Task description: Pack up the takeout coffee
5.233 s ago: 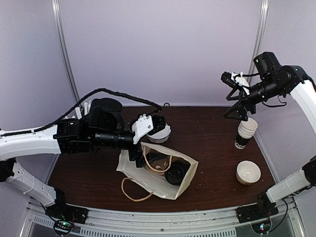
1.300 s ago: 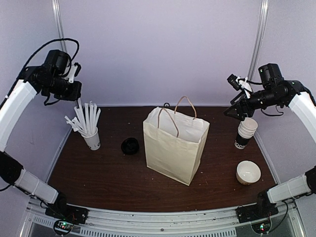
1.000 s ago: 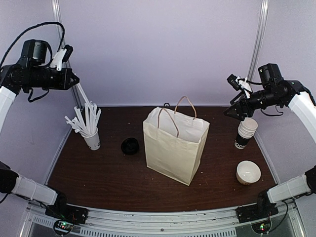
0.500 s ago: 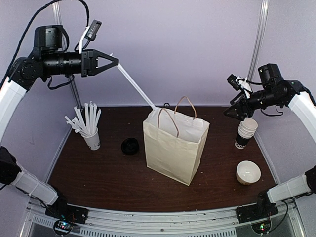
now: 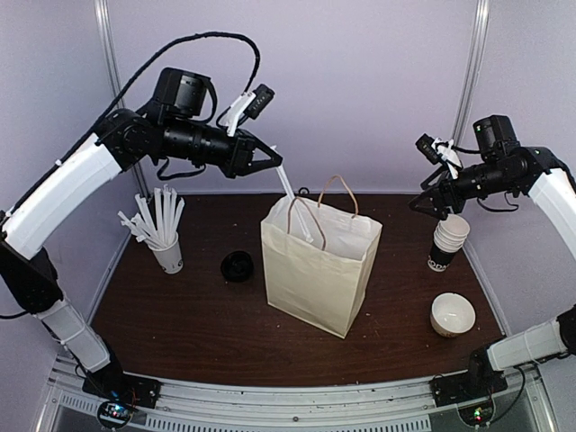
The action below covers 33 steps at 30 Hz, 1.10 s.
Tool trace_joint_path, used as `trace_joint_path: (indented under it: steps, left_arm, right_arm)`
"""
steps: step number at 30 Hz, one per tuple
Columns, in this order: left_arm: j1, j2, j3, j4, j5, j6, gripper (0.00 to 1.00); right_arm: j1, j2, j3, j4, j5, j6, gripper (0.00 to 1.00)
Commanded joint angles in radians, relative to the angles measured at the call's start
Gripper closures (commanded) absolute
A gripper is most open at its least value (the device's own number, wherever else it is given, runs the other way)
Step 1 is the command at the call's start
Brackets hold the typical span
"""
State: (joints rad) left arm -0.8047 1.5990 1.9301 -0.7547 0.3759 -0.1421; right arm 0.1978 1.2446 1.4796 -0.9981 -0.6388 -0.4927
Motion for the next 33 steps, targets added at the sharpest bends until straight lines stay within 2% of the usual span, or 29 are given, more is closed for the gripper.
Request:
trace_joint_path:
  steps: [1, 2, 3, 4, 6, 8, 11, 16, 18, 21, 24, 25, 27, 29, 33]
  left_arm:
    - [-0.015, 0.074, -0.015, 0.018, -0.079, 0.032, 1.00]
    - [-0.016, 0.092, -0.016, 0.010, -0.069, 0.033, 0.96]
    - [-0.017, 0.112, -0.014, -0.001, -0.063, 0.034, 0.84]
    - [-0.019, 0.128, -0.016, -0.011, -0.072, 0.035, 0.67]
    - [-0.019, 0.163, -0.020, -0.029, -0.086, 0.050, 0.44]
    - [-0.020, 0.188, -0.007, -0.058, -0.098, 0.073, 0.06]
    - [-0.021, 0.168, 0.008, -0.073, -0.119, 0.111, 0.03]
    - [-0.019, 0.049, -0.023, 0.010, -0.218, 0.197, 0.03]
    - [-0.018, 0.003, -0.059, 0.050, -0.306, 0.225, 0.03]
    - [0.004, -0.071, -0.125, 0.106, -0.484, 0.240, 0.02]
    - [0.068, -0.113, -0.172, 0.111, -0.570, 0.189, 0.03]
    - [0.105, -0.126, -0.187, 0.109, -0.581, 0.163, 0.03]
    - [0.163, -0.156, -0.222, 0.110, -0.566, 0.097, 0.02]
    - [0.208, -0.193, -0.270, 0.134, -0.530, 0.065, 0.02]
    - [0.228, -0.239, -0.351, 0.172, -0.537, 0.064, 0.02]
  right_arm:
    - [-0.005, -0.025, -0.010, -0.005, 0.010, -0.007, 0.14]
    - [-0.005, -0.027, -0.008, -0.007, 0.009, -0.008, 0.14]
    - [-0.005, -0.029, -0.008, -0.007, 0.008, -0.009, 0.14]
    - [-0.006, -0.031, -0.006, -0.010, 0.009, -0.008, 0.14]
    - [-0.006, -0.034, 0.001, -0.017, 0.013, -0.007, 0.14]
    - [-0.006, -0.038, 0.018, -0.025, 0.030, -0.009, 0.14]
    - [-0.010, -0.047, 0.045, -0.020, 0.068, 0.005, 0.12]
    - [-0.064, -0.054, 0.055, 0.055, 0.106, 0.103, 0.05]
    - [-0.083, -0.051, 0.062, 0.102, 0.158, 0.161, 0.01]
    - [-0.111, -0.052, 0.081, 0.148, 0.252, 0.237, 0.01]
    - [-0.115, -0.066, 0.088, 0.225, 0.424, 0.356, 0.01]
    - [-0.115, -0.065, 0.096, 0.238, 0.509, 0.397, 0.01]
    - [-0.115, -0.069, 0.111, 0.238, 0.562, 0.427, 0.01]
    - [-0.115, -0.085, 0.092, 0.251, 0.546, 0.409, 0.01]
    - [-0.115, -0.109, 0.050, 0.259, 0.466, 0.407, 0.01]
